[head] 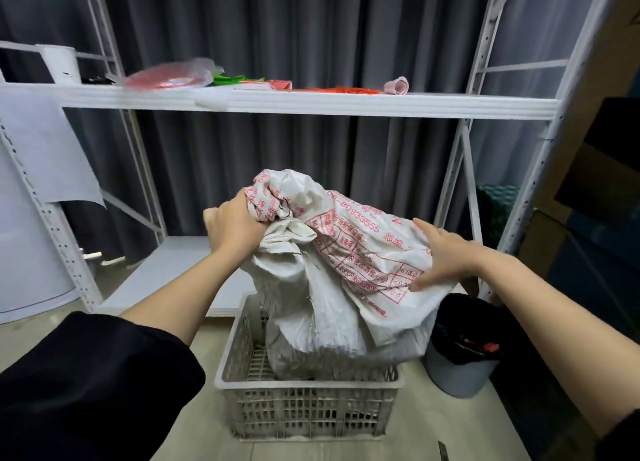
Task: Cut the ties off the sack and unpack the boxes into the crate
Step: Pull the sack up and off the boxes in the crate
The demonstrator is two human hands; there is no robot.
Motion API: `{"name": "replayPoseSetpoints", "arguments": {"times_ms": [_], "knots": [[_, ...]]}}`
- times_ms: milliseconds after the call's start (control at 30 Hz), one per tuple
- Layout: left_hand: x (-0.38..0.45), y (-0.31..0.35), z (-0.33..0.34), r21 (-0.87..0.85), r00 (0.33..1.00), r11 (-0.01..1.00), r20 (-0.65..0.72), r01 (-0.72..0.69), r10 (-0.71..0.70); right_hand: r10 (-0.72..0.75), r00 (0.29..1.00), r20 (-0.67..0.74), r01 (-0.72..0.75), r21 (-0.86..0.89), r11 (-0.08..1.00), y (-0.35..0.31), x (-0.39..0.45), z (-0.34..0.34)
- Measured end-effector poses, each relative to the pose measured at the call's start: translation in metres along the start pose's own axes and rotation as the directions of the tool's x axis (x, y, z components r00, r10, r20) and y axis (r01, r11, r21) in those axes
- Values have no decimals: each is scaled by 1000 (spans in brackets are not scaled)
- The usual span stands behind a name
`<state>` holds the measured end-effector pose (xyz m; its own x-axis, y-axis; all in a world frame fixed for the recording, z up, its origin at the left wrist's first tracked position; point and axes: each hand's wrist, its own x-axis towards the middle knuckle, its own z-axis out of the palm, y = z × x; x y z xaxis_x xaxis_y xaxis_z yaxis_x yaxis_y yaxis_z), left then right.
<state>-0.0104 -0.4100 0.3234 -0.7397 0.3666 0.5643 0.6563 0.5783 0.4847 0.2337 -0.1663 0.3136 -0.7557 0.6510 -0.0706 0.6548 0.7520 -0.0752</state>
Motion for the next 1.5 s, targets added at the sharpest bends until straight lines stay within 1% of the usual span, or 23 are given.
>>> {"name": "replayPoseSetpoints", "arguments": {"times_ms": [133,233,267,333,367,433,467,500,533,600,667,700,733,800,900,1000,1033,1133,1200,1233,1333,1400,1500], "knots": [[-3,2,3,-2,999,999,9,53,-52,46,999,17,-49,178,983,-7,7,14],[-3,3,2,-13,995,995,7,95,-95,14,983,-182,-2,67,998,-27,6,17],[-1,4,-2,-18,994,994,3,112,-112,10,960,-279,20,104,994,-34,4,10],[6,10,-14,-64,989,987,-23,145,-146,117,865,-488,102,401,910,-43,0,-15],[11,17,-27,-125,985,980,-52,156,-164,220,780,-586,177,544,820,-45,-1,-33],[24,39,-59,-250,970,959,-164,137,-181,388,599,-701,337,659,672,-48,-2,-66],[31,51,-75,-292,952,950,-243,112,-187,411,563,-717,386,667,637,-49,0,-79],[35,63,-87,-321,935,943,-303,82,-184,390,576,-719,401,664,632,-53,2,-89],[39,71,-94,-346,926,936,-327,67,-187,337,630,-700,371,652,662,-57,3,-95],[49,73,-98,-310,968,948,-207,75,-144,238,721,-651,285,592,754,-61,7,-100],[56,70,-103,-233,995,969,-20,87,-95,280,687,-671,274,596,755,-57,7,-105],[58,69,-106,-251,994,963,-29,93,-104,312,664,-679,291,620,729,-55,5,-107],[57,70,-107,-306,984,948,-116,92,-133,314,650,-692,314,621,718,-55,4,-108],[52,71,-102,-337,948,938,-267,78,-175,219,656,-723,346,545,764,-62,4,-106],[39,63,-83,-236,989,965,-63,113,-131,172,681,-712,270,463,844,-65,4,-94],[45,45,-84,-248,964,963,-211,105,-159,269,657,-704,230,527,818,-49,8,-87],[46,42,-85,-194,972,978,-203,80,-120,292,661,-691,198,536,821,-43,8,-88],[44,41,-89,-93,999,995,37,29,-26,257,689,-677,108,447,888,-32,8,-97],[52,42,-96,-137,994,990,-97,39,-53,284,643,-711,119,459,880,-28,7,-107],[56,44,-99,-154,989,987,-131,43,-63,266,654,-708,116,442,890,-27,8,-110],[57,50,-98,-139,994,989,104,54,-39,201,688,-697,81,349,934,-27,10,-108],[54,49,-99,-179,995,979,42,100,-94,224,686,-692,91,387,917,-25,9,-108],[52,54,-98,-141,997,988,49,62,-56,218,687,-694,56,349,935,-17,12,-108]]}}
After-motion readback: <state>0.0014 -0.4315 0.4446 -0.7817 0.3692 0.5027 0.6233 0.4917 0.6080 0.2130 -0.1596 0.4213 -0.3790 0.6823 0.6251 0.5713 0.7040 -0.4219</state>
